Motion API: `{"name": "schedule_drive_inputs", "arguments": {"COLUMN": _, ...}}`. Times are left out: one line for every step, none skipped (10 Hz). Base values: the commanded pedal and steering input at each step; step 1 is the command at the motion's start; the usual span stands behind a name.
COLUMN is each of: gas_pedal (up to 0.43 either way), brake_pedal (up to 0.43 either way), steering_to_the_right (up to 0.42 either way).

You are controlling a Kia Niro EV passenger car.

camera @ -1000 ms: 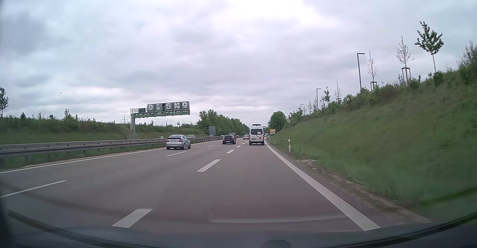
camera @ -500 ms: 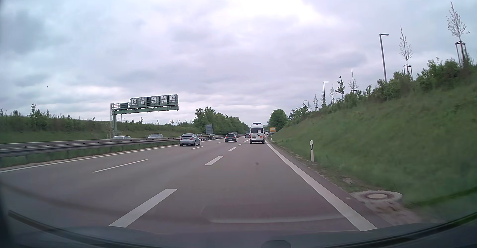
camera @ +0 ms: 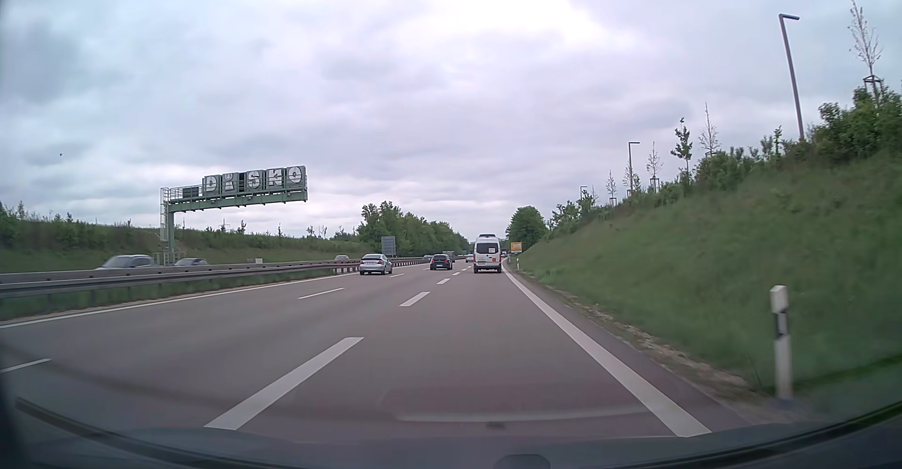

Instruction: Follow the waypoints while adhering to traffic rules and regulations

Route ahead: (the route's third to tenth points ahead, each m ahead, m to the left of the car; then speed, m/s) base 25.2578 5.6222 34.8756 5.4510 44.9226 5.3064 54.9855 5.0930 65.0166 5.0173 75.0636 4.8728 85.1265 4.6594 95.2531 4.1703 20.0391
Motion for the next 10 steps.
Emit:
{"name": "schedule_drive_inputs", "arguments": {"gas_pedal": 0.197, "brake_pedal": 0.000, "steering_to_the_right": 0.001}}
{"name": "schedule_drive_inputs", "arguments": {"gas_pedal": 0.189, "brake_pedal": 0.000, "steering_to_the_right": 0.001}}
{"name": "schedule_drive_inputs", "arguments": {"gas_pedal": 0.189, "brake_pedal": 0.000, "steering_to_the_right": 0.001}}
{"name": "schedule_drive_inputs", "arguments": {"gas_pedal": 0.189, "brake_pedal": 0.000, "steering_to_the_right": 0.001}}
{"name": "schedule_drive_inputs", "arguments": {"gas_pedal": 0.189, "brake_pedal": 0.000, "steering_to_the_right": 0.001}}
{"name": "schedule_drive_inputs", "arguments": {"gas_pedal": 0.189, "brake_pedal": 0.000, "steering_to_the_right": 0.001}}
{"name": "schedule_drive_inputs", "arguments": {"gas_pedal": 0.189, "brake_pedal": 0.000, "steering_to_the_right": 0.001}}
{"name": "schedule_drive_inputs", "arguments": {"gas_pedal": 0.189, "brake_pedal": 0.000, "steering_to_the_right": 0.001}}
{"name": "schedule_drive_inputs", "arguments": {"gas_pedal": 0.189, "brake_pedal": 0.000, "steering_to_the_right": 0.002}}
{"name": "schedule_drive_inputs", "arguments": {"gas_pedal": 0.189, "brake_pedal": 0.000, "steering_to_the_right": 0.001}}
